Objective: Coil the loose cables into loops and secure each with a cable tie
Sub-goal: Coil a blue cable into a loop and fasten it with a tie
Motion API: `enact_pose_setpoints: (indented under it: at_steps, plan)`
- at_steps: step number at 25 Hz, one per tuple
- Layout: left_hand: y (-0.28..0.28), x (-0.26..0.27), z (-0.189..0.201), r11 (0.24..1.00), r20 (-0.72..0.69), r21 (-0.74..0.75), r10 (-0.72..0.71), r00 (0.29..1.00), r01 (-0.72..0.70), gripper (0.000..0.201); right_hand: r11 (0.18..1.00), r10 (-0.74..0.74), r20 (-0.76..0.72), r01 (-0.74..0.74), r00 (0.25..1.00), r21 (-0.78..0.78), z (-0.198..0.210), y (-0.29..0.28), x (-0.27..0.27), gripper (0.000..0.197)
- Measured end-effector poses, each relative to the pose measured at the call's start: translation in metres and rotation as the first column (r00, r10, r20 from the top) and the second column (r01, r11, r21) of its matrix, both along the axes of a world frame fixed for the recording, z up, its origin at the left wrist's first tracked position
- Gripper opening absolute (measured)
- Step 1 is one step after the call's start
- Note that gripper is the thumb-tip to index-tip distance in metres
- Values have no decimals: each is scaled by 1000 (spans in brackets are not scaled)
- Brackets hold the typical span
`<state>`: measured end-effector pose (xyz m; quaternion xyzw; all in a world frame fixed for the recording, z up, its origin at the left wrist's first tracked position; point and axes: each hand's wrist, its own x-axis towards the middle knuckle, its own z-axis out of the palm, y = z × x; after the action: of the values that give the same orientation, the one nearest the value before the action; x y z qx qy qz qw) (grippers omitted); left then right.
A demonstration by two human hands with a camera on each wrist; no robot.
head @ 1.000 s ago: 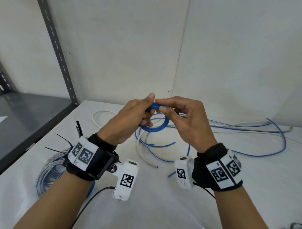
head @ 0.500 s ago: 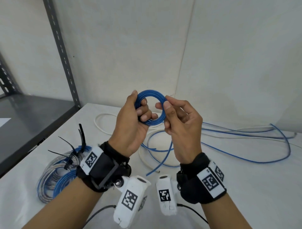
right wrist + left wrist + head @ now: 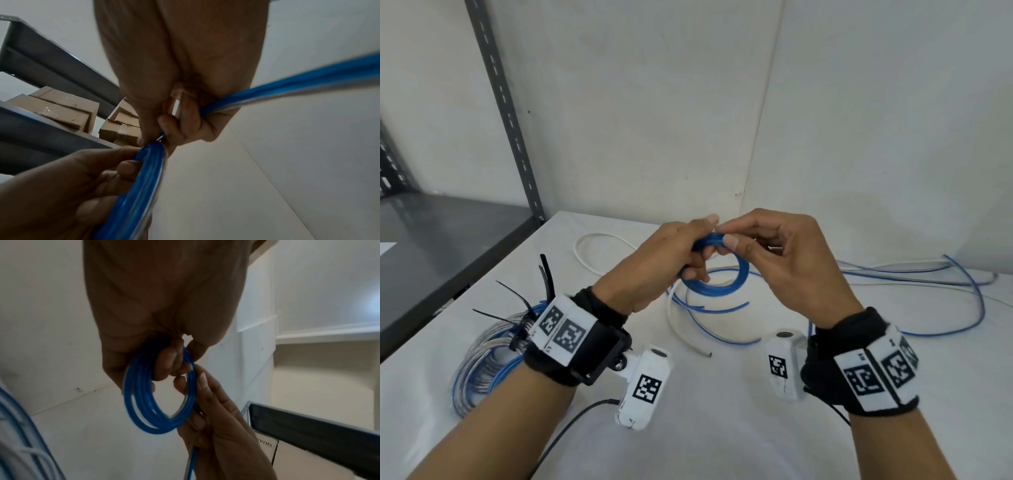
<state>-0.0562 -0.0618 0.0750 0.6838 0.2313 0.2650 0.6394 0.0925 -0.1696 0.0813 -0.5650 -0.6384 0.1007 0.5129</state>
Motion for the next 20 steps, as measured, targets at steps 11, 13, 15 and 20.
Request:
enact_pose_setpoints:
  at_steps: [11, 13, 15, 20]
  plan:
    - [10, -10, 16, 894, 494, -447, 289, 820, -45, 35, 963, -91, -425, 189, 900, 193, -13, 19, -40, 9]
    - [7, -9, 16, 879, 514, -475, 299, 804, -24, 37, 955, -111, -451, 221, 886, 198, -15, 19, -48, 12]
    - [4, -6, 15, 854, 530, -521, 316, 787, 9, 40, 962, -60, -505, 184, 861, 200, -15, 19, -52, 15]
    - [-5, -1, 11, 803, 571, -588, 331, 751, 94, 43, 969, -7, -552, 142, 834, 202, -12, 17, -49, 24]
